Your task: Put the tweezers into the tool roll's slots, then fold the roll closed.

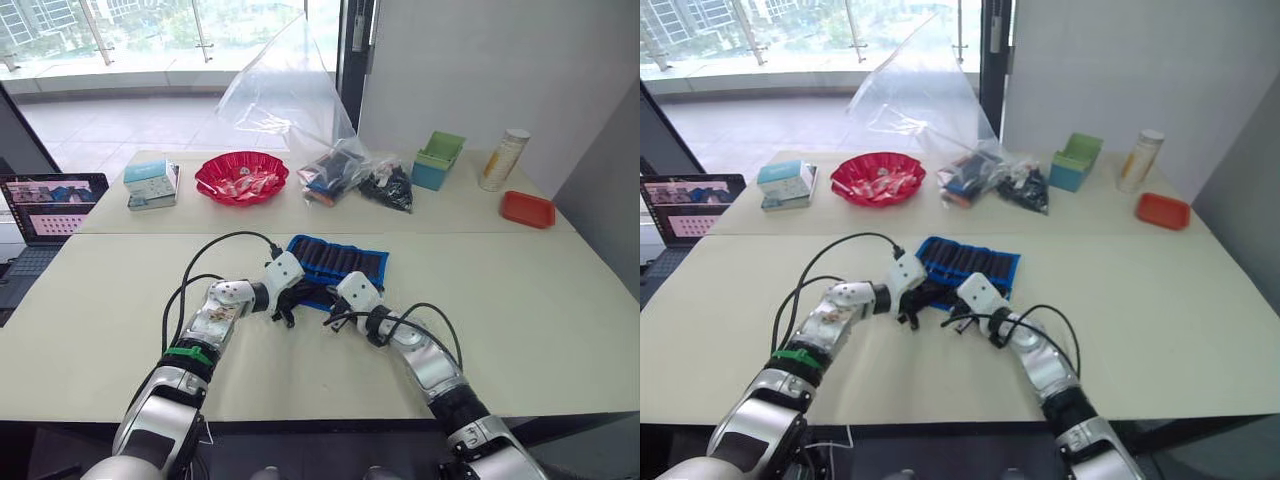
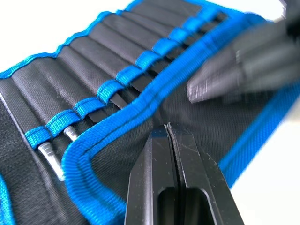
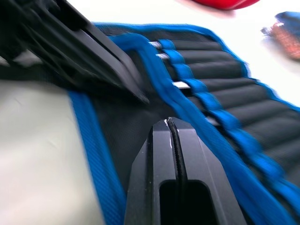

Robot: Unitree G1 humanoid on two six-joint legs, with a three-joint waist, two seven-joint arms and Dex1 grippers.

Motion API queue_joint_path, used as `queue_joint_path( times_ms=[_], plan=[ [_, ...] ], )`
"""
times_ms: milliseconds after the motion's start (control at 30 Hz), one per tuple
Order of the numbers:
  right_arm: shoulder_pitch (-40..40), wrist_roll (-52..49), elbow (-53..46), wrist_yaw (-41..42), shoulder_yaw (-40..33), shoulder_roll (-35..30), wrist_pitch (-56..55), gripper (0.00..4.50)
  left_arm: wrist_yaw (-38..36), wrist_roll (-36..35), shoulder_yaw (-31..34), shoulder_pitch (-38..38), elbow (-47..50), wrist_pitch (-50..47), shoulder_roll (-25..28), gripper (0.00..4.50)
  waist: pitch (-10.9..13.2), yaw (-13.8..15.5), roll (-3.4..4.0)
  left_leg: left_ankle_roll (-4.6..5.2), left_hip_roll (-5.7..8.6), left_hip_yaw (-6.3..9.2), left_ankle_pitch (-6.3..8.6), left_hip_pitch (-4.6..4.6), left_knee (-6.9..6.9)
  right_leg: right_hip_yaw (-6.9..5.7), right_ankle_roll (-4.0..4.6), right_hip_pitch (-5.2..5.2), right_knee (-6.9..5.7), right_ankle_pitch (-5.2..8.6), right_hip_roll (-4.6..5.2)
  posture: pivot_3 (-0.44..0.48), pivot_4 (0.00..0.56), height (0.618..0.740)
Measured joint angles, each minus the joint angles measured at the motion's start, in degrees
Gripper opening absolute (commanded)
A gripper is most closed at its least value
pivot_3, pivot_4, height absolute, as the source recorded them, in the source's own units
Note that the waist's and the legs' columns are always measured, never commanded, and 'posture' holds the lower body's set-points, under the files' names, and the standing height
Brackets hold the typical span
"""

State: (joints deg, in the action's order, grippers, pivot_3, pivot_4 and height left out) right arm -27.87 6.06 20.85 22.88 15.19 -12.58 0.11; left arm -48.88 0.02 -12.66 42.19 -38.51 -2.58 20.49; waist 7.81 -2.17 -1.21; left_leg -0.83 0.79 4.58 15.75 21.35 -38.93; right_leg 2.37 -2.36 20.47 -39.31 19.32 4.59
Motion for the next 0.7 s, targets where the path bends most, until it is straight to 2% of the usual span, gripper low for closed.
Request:
queue_joint_path(
  times_ms=[67, 233, 400, 467, 567, 700],
  plan=[
    [1.2, -0.1, -0.5, -0.4, -1.4, -1.2, 0.1, 0.0, 0.0, 0.1, 0.0, 0.6, -2.0, 0.6, 0.0, 0.01, -0.2, -0.1, -0.01, 0.05, -0.09, 0.0, 0.03, -0.3, 0.09, 0.01, -0.01, -0.34, 0.17, 0.01, -0.08, 0.0, 0.15, 0.74],
    [4.8, -1.7, -4.4, 0.7, -4.1, -2.8, 2.2, 0.0, 0.0, -0.3, 1.2, 1.5, -4.8, 1.4, 0.1, 0.01, -0.5, -0.3, 0.03, 0.08, -0.2, -0.02, 0.05, -0.3, 0.09, 0.04, -0.01, -0.33, 0.16, 0.01, -0.17, 0.0, 0.15, 0.74],
    [6.0, -4.1, -6.9, 1.7, -6.0, -2.8, 4.2, 0.0, -1.8, -5.3, 6.1, -0.6, -4.1, 0.1, 0.1, 0.01, -0.5, -0.5, 0.06, 0.1, -0.24, -0.05, 0.06, -0.15, 0.12, 0.06, -0.01, -0.12, 0.12, 0.01, -0.19, 0.0, 0.15, 0.74],
    [6.2, -5.8, -7.6, 2.0, -7.8, -2.8, 4.1, 0.0, -2.1, -6.4, 7.2, -2.1, -1.3, -1.8, 0.9, 0.01, -0.4, -0.5, 0.08, 0.11, -0.23, -0.05, 0.06, 0.03, 0.11, 0.06, -0.01, 0.02, 0.11, 0.01, -0.18, 0.0, 0.15, 0.74],
    [6.3, -8.9, -12.3, 2.8, -10.2, -2.6, 3.6, 0.0, -2.4, -8.8, 9.7, -3.6, 5.0, -6.0, 2.2, 0.01, -0.3, -0.5, 0.11, -0.1, -0.2, -0.02, -0.05, 0.92, -0.08, 0.06, 0.0, 0.85, -0.4, 0.0, -0.16, 0.0, 0.15, 0.74],
    [3.4, -12.0, -17.6, 5.3, -10.1, -1.2, 6.0, 0.0, -2.4, -9.7, 10.3, -3.9, 14.8, -10.0, 3.1, 0.01, -0.3, -0.5, 0.11, -0.31, -0.16, -0.04, -0.17, 0.97, -0.03, 0.06, 0.0, 0.93, -0.42, 0.0, -0.13, 0.0, 0.15, 0.74]
  ],
)
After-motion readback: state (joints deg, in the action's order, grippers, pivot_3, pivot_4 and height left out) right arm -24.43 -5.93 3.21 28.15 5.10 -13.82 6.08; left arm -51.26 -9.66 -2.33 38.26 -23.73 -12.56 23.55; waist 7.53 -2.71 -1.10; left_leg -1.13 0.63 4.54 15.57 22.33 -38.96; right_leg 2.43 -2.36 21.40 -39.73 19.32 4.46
